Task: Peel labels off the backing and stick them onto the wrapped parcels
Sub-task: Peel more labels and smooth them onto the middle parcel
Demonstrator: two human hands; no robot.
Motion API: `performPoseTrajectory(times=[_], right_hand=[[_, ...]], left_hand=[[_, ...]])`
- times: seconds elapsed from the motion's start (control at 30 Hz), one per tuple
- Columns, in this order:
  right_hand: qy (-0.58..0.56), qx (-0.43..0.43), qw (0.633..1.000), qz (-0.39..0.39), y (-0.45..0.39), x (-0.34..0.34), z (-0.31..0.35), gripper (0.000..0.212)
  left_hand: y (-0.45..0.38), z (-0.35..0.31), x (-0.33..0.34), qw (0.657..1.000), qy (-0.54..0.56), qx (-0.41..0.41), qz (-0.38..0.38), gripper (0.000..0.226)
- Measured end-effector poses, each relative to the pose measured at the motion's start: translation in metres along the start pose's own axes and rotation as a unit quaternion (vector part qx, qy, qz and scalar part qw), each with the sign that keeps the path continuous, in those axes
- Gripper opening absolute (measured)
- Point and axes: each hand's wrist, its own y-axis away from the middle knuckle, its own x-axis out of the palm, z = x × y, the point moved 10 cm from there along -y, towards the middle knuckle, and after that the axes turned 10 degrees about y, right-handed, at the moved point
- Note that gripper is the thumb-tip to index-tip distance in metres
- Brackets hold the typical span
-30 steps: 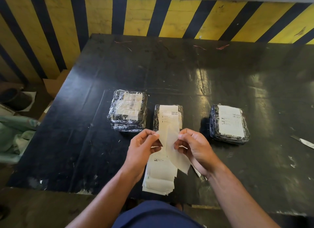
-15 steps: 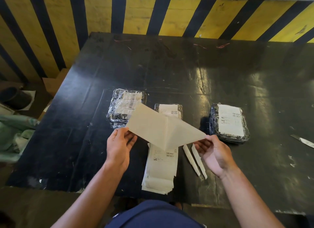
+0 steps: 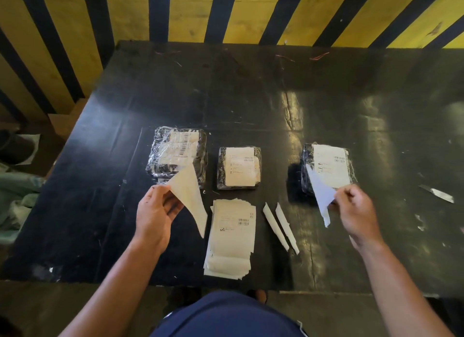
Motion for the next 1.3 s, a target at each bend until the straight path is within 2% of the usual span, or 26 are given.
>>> performPoseTrajectory(times=[0.1, 0.23, 0.33, 0.47, 0.6, 0.7, 0.77, 0.87, 0.93, 1.13, 1.3], right_hand=[[0.151, -0.008, 0.987, 0.055, 0.002, 0.028, -0.015, 0.014], [0.231, 0.037, 0.968, 0.094, 0.006, 0.07, -0.071, 0.013], [0.266, 0.076, 0.956, 0.098, 0.01, 0.086, -0.11, 0.012], [0.283, 0.079, 0.949, 0.114, 0.013, 0.093, -0.131, 0.004], [0.279, 0.068, 0.953, 0.094, 0.014, 0.079, -0.134, 0.016], [0.267, 0.011, 0.962, 0.045, 0.024, 0.068, -0.104, 0.011], [0.233, -0.078, 0.969, 0.01, 0.038, 0.07, -0.057, 0.003], [0.187, -0.212, 0.959, 0.027, 0.072, 0.093, 0.018, 0.014], [0.178, -0.262, 0.947, 0.053, 0.093, 0.111, 0.054, 0.019], [0.251, -0.361, 0.898, 0.022, 0.119, 0.144, 0.096, 0.022], [0.288, -0.358, 0.888, -0.004, 0.112, 0.153, 0.097, 0.009]], left_hand=[[0.009, 0.02, 0.007, 1.0, -0.01, -0.025, 0.012, 0.013], [0.02, 0.046, 0.015, 0.997, -0.034, -0.061, 0.019, 0.012], [0.031, 0.059, 0.022, 0.995, -0.045, -0.08, 0.024, 0.011], [0.037, 0.068, 0.03, 0.994, -0.056, -0.09, 0.032, 0.012], [0.036, 0.074, 0.035, 0.993, -0.058, -0.094, 0.034, 0.015], [0.033, 0.077, 0.04, 0.993, -0.06, -0.098, 0.038, 0.014], [0.033, 0.079, 0.046, 0.992, -0.058, -0.103, 0.043, 0.012], [0.031, 0.083, 0.055, 0.992, -0.055, -0.107, 0.04, 0.012], [0.03, 0.084, 0.059, 0.992, -0.051, -0.109, 0.034, 0.013], [0.026, 0.09, 0.065, 0.992, -0.03, -0.118, 0.023, 0.016], [0.026, 0.092, 0.066, 0.992, -0.018, -0.126, 0.022, 0.018]])
